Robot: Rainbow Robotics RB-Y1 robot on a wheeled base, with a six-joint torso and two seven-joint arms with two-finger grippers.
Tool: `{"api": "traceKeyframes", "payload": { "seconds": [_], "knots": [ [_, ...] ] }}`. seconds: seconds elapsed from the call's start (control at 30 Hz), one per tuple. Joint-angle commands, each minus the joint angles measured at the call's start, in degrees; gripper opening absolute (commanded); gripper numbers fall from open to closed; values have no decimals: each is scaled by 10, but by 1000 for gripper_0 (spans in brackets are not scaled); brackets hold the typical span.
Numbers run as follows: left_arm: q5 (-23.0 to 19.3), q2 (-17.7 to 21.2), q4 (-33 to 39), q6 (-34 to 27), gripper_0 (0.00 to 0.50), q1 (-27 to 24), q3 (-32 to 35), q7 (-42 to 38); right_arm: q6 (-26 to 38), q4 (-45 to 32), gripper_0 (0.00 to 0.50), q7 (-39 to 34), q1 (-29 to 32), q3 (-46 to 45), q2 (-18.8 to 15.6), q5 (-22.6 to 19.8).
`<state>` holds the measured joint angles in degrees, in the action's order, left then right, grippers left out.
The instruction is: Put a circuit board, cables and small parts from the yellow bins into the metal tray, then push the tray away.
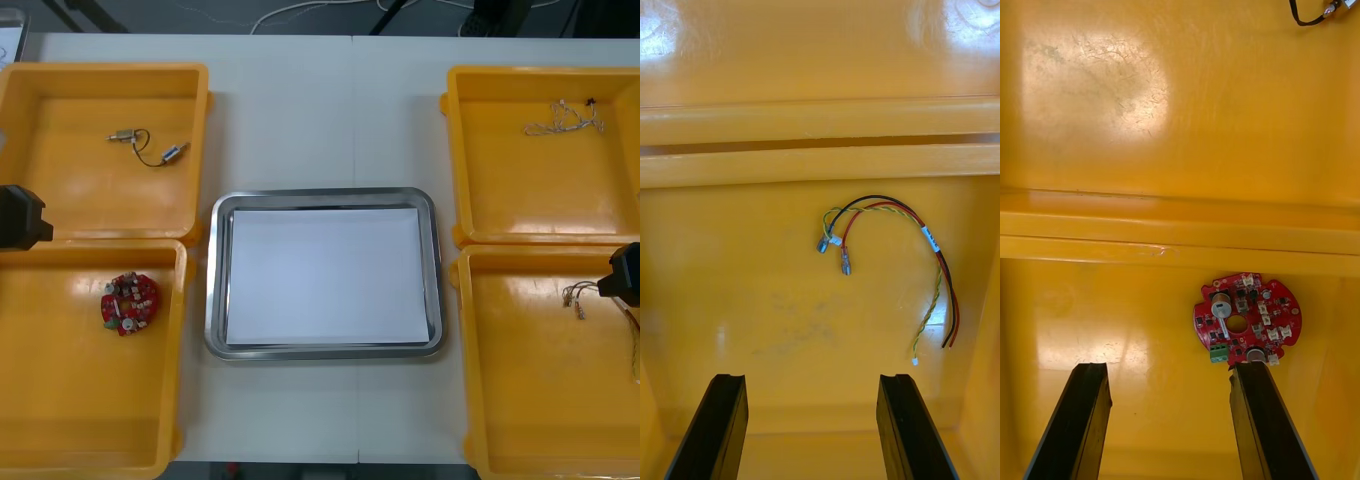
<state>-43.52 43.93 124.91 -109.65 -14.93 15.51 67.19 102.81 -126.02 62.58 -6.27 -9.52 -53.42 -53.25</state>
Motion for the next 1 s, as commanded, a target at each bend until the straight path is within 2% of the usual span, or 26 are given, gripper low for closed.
{"api": "traceKeyframes", "payload": {
  "seconds": [0.03, 1.0],
  "knots": [
    [1, 24, 17, -4, 472, 10, 17, 39, -5, -16, 500, 17, 8, -19, -5, 4],
    [1, 24, 17, -4, 473, 10, 17, 39, -5, -16, 500, 17, 8, -19, -5, 4]
  ]
}}
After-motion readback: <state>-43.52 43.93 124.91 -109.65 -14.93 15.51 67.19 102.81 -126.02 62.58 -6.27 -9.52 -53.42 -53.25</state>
